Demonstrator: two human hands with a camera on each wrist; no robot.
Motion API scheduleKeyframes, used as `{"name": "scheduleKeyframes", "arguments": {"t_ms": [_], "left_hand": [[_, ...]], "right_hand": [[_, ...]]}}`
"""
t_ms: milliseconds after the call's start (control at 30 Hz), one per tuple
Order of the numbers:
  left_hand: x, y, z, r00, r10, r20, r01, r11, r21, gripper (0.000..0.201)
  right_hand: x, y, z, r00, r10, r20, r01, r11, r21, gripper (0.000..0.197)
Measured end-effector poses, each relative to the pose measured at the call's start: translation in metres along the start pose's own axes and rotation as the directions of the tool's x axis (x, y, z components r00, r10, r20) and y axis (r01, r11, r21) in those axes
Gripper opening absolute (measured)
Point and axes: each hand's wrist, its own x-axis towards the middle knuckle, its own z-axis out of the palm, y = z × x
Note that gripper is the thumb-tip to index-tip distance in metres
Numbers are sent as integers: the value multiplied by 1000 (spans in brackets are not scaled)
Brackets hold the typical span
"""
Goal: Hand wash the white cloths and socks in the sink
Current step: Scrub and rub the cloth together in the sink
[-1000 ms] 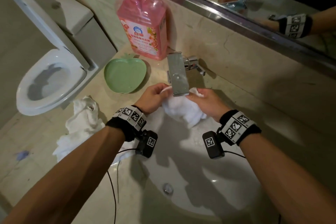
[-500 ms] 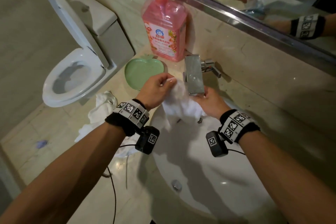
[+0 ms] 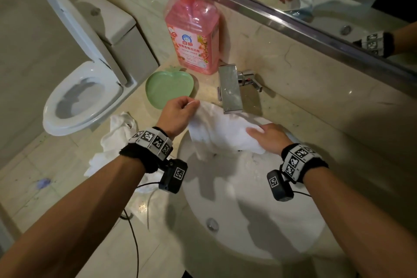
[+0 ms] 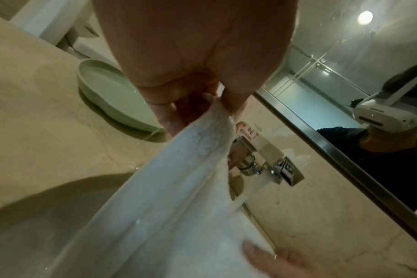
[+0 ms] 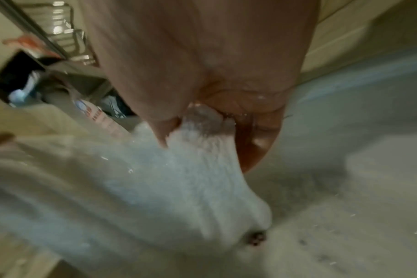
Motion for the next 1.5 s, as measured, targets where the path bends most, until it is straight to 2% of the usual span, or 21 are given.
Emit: {"name": "scheduleKeyframes", "arguments": {"t_ms": [67, 167, 267, 333, 400, 500, 567, 600, 700, 767, 833, 933, 967, 1000, 1067, 1100, 1167, 1267, 1333, 1400, 1500], "left_hand": [[-4, -2, 9, 999, -4, 50, 5, 1000, -14, 23], [-12, -2, 27, 988, -16, 156, 2, 996, 90, 20], [-18, 2, 46, 977, -39, 209, 2, 985, 173, 13], [-19, 2, 55, 982, -41, 187, -2, 975, 223, 11], [-19, 0, 61, 987, -67, 149, 30, 971, 238, 13], [-21, -3, 67, 987, -114, 113, 81, 963, 257, 18], [-23, 0, 69, 971, -153, 183, 112, 970, 214, 10], [-23, 3, 69, 962, -151, 229, 100, 970, 222, 9], [-19, 2, 65, 953, -80, 293, 4, 968, 250, 10], [-12, -9, 58, 970, -50, 240, -16, 964, 266, 34], [-6, -20, 51, 976, -78, 206, 23, 967, 255, 54], [0, -27, 42, 934, -88, 346, 30, 985, 170, 77], [2, -30, 40, 913, -68, 403, 18, 992, 126, 72], [5, -31, 38, 896, -43, 441, 1, 996, 94, 59], [6, -31, 31, 901, 1, 434, -50, 993, 103, 32], [6, -32, 27, 915, 14, 403, -61, 993, 104, 27], [3, -29, 17, 948, 49, 313, -82, 992, 93, 20], [-5, -20, 3, 953, 144, 266, -187, 972, 145, 3], [-13, -9, -4, 940, 207, 270, -259, 951, 171, 9], [-19, 5, -9, 918, 261, 299, -309, 942, 127, 16], [-25, 23, -16, 906, 261, 334, -286, 958, 28, 29]], "right_hand": [[-4, -12, 1, 997, -68, -24, 71, 985, 155, 43], [-10, -38, 4, 986, -168, -22, 166, 936, 311, 22], [-14, -57, 11, 958, -278, -71, 287, 941, 180, 26], [-17, -62, 16, 927, -362, -96, 371, 921, 117, 7], [-19, -61, 22, 924, -370, -99, 379, 920, 103, 11], [-22, -61, 26, 919, -392, -46, 394, 918, 39, 31], [-21, -60, 31, 932, -361, 14, 361, 929, -75, 57], [-20, -59, 32, 937, -350, -2, 348, 931, -107, 63], [-17, -55, 27, 922, -362, -138, 355, 932, -72, 37], [-19, -53, 21, 928, -350, -130, 354, 935, 11, 37], [-24, -53, 16, 920, -378, -103, 386, 921, 64, 35], [-33, -57, 8, 871, -482, -98, 491, 863, 120, 27], [-36, -58, 5, 853, -511, -100, 521, 845, 122, 25], [-37, -59, 2, 837, -536, -107, 546, 830, 113, 24], [-39, -60, -3, 808, -576, -125, 588, 804, 88, 24], [-40, -61, -5, 802, -583, -129, 594, 801, 73, 24], [-41, -60, -10, 817, -560, -138, 571, 819, 54, 24], [-44, -58, -21, 855, -492, -162, 502, 864, 23, 31], [-46, -57, -28, 854, -495, -162, 494, 868, -47, 35], [-50, -58, -32, 835, -526, -164, 518, 851, -93, 32], [-57, -60, -36, 831, -529, -175, 523, 849, -83, 21]]}}
